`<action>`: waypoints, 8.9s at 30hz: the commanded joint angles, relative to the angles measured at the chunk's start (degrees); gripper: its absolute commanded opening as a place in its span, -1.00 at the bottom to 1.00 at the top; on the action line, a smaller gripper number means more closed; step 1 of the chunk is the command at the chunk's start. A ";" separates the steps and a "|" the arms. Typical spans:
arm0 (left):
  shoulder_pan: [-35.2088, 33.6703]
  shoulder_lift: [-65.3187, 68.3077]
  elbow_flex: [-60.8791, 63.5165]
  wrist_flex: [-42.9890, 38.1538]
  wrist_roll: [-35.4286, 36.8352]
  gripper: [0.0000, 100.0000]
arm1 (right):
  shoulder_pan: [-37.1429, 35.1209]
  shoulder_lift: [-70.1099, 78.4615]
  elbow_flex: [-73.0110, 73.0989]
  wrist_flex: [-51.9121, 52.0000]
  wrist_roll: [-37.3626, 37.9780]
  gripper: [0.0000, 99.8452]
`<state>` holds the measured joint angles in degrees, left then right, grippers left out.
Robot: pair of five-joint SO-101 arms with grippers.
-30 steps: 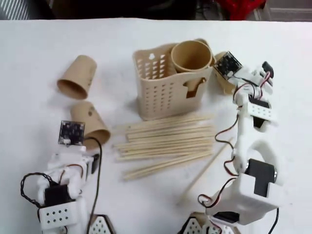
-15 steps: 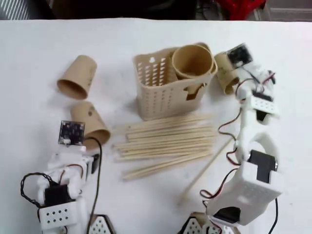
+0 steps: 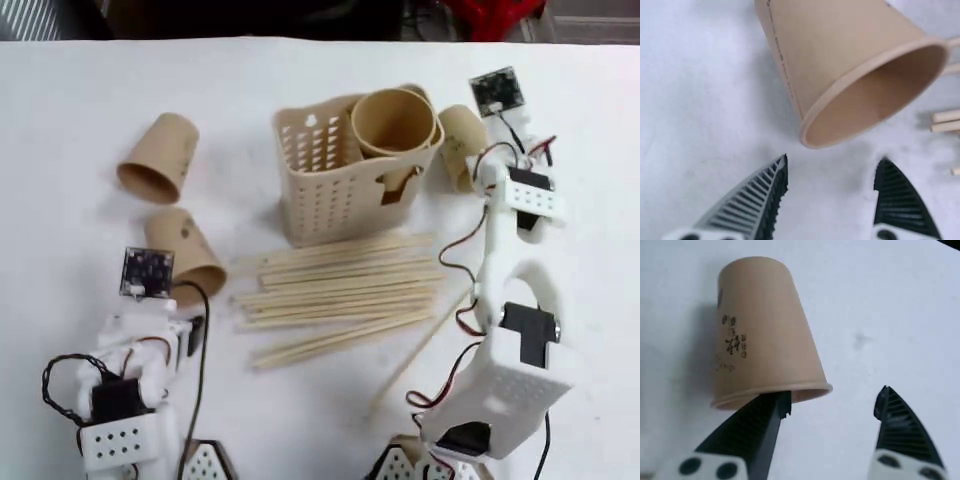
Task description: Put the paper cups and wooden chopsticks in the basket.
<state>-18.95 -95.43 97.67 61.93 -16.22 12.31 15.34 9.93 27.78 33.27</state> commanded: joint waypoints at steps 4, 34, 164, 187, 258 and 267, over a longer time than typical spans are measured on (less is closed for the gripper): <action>-0.13 -0.48 -0.26 0.09 -0.44 -0.45 | -2.15 2.33 -4.04 -0.40 1.41 -0.45; -0.13 -0.48 -0.26 0.09 -0.44 -0.45 | 6.11 -11.74 -13.71 29.23 -14.68 -0.97; -2.42 -0.57 -1.41 -1.67 -5.36 -0.45 | -2.24 -107.47 80.53 36.88 2.37 -0.96; -2.86 -0.13 -29.71 7.82 -19.08 -0.24 | -2.15 -118.55 86.15 42.68 7.21 -0.96; -7.16 37.14 -25.23 -25.14 -25.76 -0.25 | -2.24 -118.46 86.24 42.51 7.30 -0.96; -7.78 37.14 -25.05 -30.33 -23.47 -0.25 | -2.24 -118.46 86.24 42.59 7.30 -0.96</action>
<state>-26.42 -58.42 72.79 33.45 -40.75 9.76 -102.64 95.65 70.15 39.87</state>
